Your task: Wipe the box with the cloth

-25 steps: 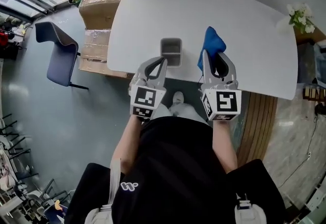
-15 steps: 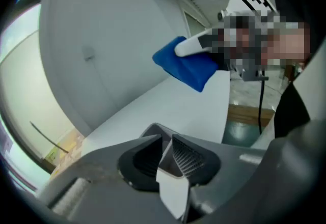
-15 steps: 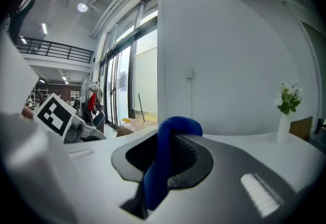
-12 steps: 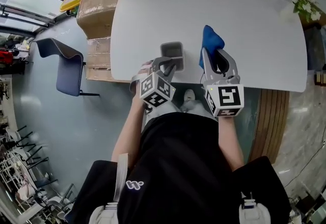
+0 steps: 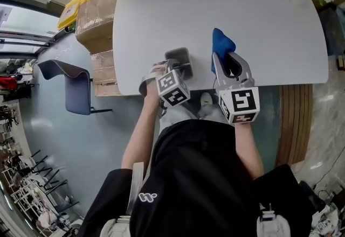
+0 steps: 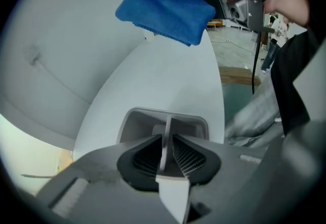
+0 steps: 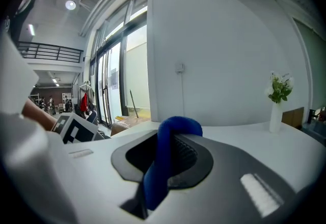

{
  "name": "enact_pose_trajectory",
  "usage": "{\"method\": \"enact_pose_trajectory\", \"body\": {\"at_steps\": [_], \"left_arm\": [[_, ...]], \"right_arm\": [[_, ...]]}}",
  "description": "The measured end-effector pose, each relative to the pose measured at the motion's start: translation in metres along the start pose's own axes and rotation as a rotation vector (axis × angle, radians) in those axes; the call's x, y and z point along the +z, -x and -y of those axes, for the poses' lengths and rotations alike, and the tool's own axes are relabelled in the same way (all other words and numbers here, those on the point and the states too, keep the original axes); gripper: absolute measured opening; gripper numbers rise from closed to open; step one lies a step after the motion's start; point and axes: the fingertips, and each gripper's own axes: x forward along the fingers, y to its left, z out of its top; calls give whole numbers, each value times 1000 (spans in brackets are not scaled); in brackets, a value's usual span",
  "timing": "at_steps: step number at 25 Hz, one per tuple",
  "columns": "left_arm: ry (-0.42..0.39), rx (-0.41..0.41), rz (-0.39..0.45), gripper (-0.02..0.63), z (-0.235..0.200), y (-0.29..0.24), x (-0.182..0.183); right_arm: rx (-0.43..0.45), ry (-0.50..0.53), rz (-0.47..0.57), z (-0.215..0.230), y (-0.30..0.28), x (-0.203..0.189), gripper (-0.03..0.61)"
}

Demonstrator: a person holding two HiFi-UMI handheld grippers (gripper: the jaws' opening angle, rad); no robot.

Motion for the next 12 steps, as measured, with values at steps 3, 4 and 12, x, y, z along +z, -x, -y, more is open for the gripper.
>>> {"method": "enact_pose_trajectory", "body": {"at_steps": [3,4,12], "left_arm": [[-55,-25,-80,74,1,-13,-7],[-71,-33,-97,75,2,-17,-8],[-145,-80,-174,77,7,-29,-6]], "right_arm": [[-4,-2,-5,4,0,-3,57],[-5,-4,-7,5,1,-4,57],[-13,-11,-8,15,4,-6,57]]}}
